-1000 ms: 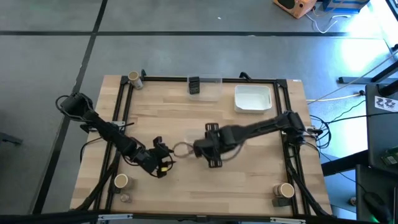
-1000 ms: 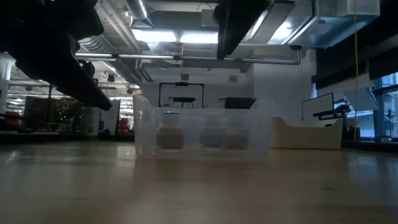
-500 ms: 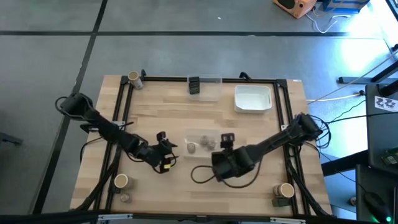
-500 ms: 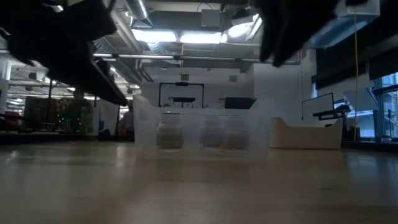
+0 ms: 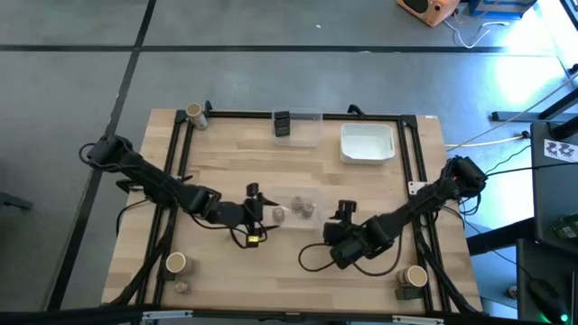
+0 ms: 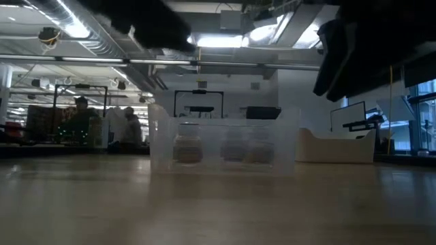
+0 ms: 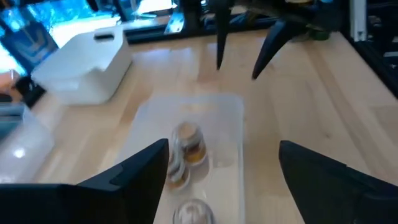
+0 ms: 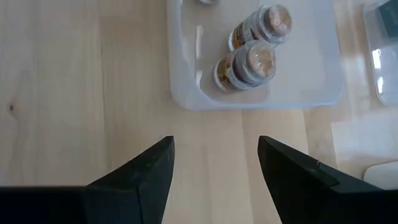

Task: Sort spices by type
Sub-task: Put the bottom left brown seasoning bottle into the white bin

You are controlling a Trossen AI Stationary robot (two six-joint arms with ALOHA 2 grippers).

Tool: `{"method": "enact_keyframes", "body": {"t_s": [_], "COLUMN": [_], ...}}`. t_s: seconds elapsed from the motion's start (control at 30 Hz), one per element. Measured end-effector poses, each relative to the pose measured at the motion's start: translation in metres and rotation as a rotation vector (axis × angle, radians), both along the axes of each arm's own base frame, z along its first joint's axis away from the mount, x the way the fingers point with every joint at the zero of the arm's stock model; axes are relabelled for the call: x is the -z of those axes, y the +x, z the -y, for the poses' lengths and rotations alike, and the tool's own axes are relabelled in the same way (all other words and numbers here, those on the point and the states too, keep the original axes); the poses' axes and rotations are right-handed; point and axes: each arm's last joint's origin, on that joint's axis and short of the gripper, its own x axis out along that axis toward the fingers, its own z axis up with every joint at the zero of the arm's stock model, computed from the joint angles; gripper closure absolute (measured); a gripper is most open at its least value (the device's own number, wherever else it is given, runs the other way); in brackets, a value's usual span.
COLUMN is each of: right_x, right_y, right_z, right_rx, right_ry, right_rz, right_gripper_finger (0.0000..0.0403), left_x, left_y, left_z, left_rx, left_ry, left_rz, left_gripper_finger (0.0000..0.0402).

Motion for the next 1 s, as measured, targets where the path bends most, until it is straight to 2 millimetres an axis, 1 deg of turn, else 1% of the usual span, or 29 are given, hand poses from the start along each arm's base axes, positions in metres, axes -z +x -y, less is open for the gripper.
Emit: {"method": "enact_keyframes", "body": {"t_s": [0.13, 0.27, 0.37, 0.5, 0.67, 0.8, 0.9, 1.0], "right_x": [0.0, 0.0, -0.001, -0.001, -0.002, -0.003, -0.003, -0.002], "right_y": [0.001, 0.001, 0.002, 0.002, 0.004, 0.006, 0.006, 0.006], "right_z": [0.0, 0.0, 0.0, 0.0, 0.0, -0.001, -0.001, -0.001], "right_rx": [0.001, 0.001, 0.006, 0.016, 0.03, 0.029, 0.029, 0.024], "right_ry": [0.005, 0.005, 0.007, -0.013, -0.014, -0.007, -0.007, -0.01], "right_rz": [0.009, 0.01, 0.017, 0.037, 0.066, 0.084, 0.085, 0.083], "right_gripper_finger": [0.0171, 0.0171, 0.0171, 0.0171, 0.0171, 0.0171, 0.0171, 0.0171], "left_x": [-0.025, -0.051, -0.067, -0.081, -0.088, -0.084, -0.081, -0.079], "left_y": [0.004, -0.001, -0.012, -0.03, -0.055, -0.077, -0.092, -0.103], "left_z": [0.01, 0.025, 0.036, 0.051, 0.066, 0.077, 0.082, 0.086], "left_rx": [0.041, 0.07, 0.086, 0.114, 0.097, 0.042, -0.007, -0.024], "left_ry": [0.045, 0.046, 0.035, -0.018, -0.146, -0.253, -0.286, -0.268], "left_rz": [-0.048, -0.133, -0.208, -0.32, -0.473, -0.594, -0.67, -0.71], "left_gripper_finger": [0.0106, 0.0105, 0.0105, 0.0105, 0.0105, 0.0105, 0.0105, 0.0105]}}
